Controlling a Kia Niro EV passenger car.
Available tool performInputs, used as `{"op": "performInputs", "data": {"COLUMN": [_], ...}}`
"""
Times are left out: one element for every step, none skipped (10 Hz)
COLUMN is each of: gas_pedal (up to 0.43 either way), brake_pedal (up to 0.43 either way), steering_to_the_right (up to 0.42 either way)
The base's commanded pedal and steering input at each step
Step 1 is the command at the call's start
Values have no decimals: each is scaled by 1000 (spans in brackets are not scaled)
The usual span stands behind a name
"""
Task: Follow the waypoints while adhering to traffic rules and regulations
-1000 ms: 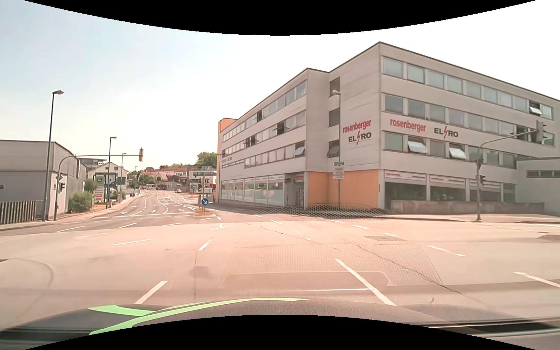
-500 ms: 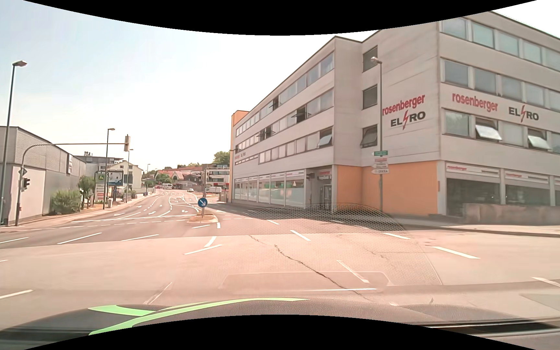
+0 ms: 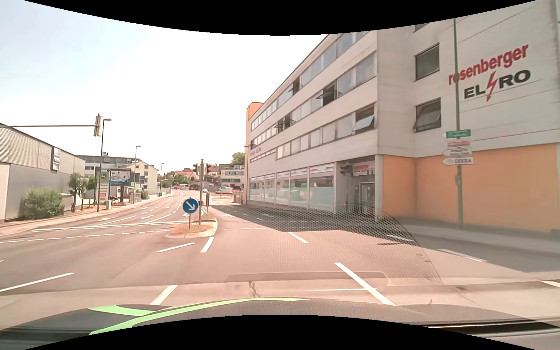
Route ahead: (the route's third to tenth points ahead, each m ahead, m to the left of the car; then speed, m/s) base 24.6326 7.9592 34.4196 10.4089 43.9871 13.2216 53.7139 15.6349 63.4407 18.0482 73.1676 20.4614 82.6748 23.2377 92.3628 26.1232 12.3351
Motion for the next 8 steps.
{"op": "performInputs", "data": {"gas_pedal": [87,87,87,87,87,87,79,79], "brake_pedal": [0,0,0,0,0,0,0,0], "steering_to_the_right": [-48,-48,-48,-48,-48,-48,-48,-49]}}
